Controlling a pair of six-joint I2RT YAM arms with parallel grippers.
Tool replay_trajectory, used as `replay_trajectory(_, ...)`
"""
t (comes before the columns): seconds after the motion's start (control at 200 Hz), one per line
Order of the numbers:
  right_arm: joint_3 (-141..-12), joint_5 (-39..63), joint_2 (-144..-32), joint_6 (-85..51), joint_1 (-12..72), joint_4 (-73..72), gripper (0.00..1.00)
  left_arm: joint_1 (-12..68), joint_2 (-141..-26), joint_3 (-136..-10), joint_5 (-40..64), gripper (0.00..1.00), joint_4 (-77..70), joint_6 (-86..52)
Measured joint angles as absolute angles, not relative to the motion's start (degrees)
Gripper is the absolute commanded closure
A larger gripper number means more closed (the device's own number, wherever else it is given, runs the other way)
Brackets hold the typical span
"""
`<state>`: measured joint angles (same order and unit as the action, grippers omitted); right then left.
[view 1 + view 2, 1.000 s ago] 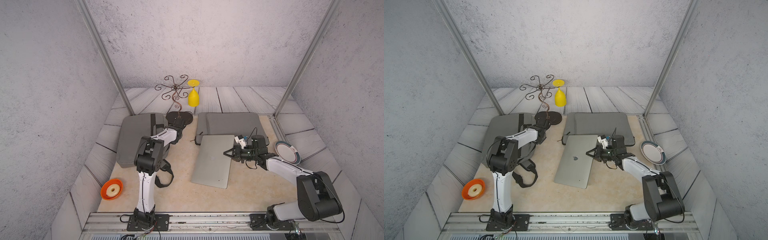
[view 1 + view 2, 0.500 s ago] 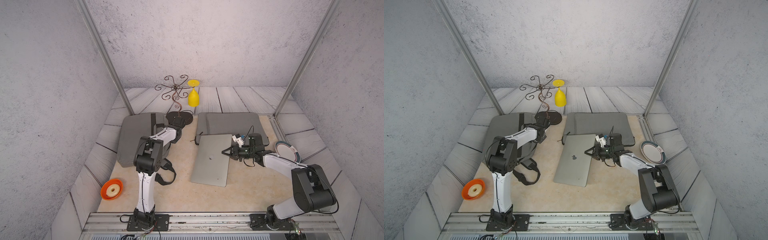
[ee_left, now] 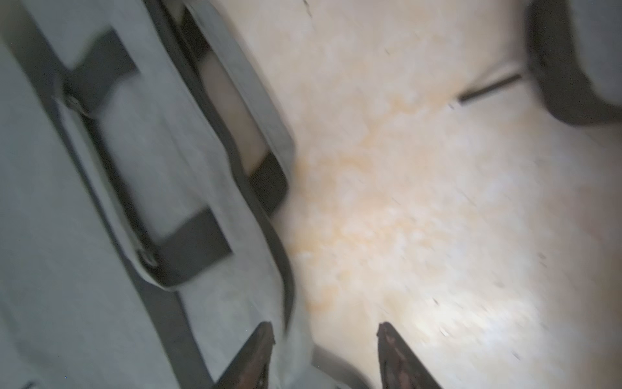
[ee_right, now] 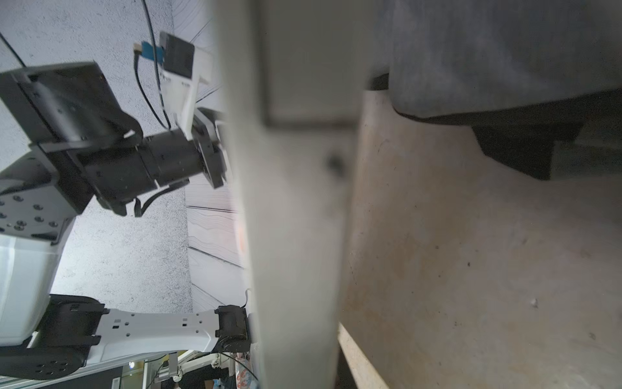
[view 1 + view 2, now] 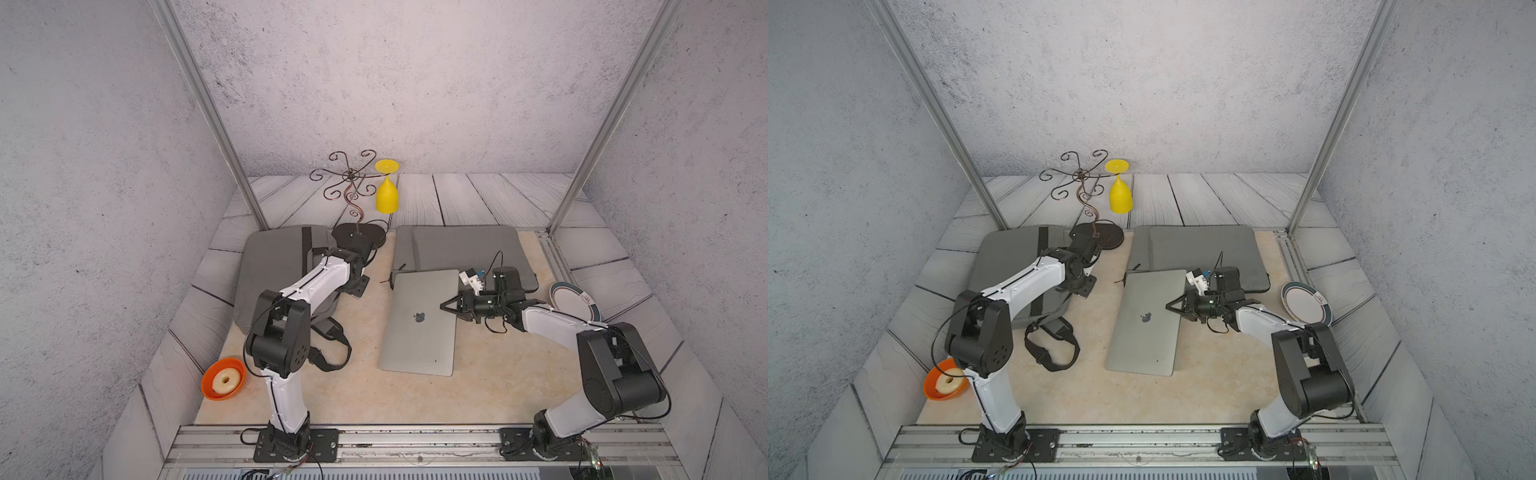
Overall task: Open the zippered laptop bag and take out the laptop
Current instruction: Move the zippered laptop bag to the corner of the board.
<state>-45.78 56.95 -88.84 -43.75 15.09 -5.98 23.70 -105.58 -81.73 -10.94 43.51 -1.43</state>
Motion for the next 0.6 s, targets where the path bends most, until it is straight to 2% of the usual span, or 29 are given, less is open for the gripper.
replay_trajectory(0.27, -47.18, 57.17, -88.84, -39.83, 15.09, -2.59, 1.00, 26.06, -98.78, -64.71, 0.95, 0.49, 40.53, -18.26)
replay_trajectory(0.6, -47.20, 57.34, -88.84, -38.06, 15.09, -0.16, 1.00, 25.80, -97.06, -55.33, 3.99, 0.51, 35.51, -27.33)
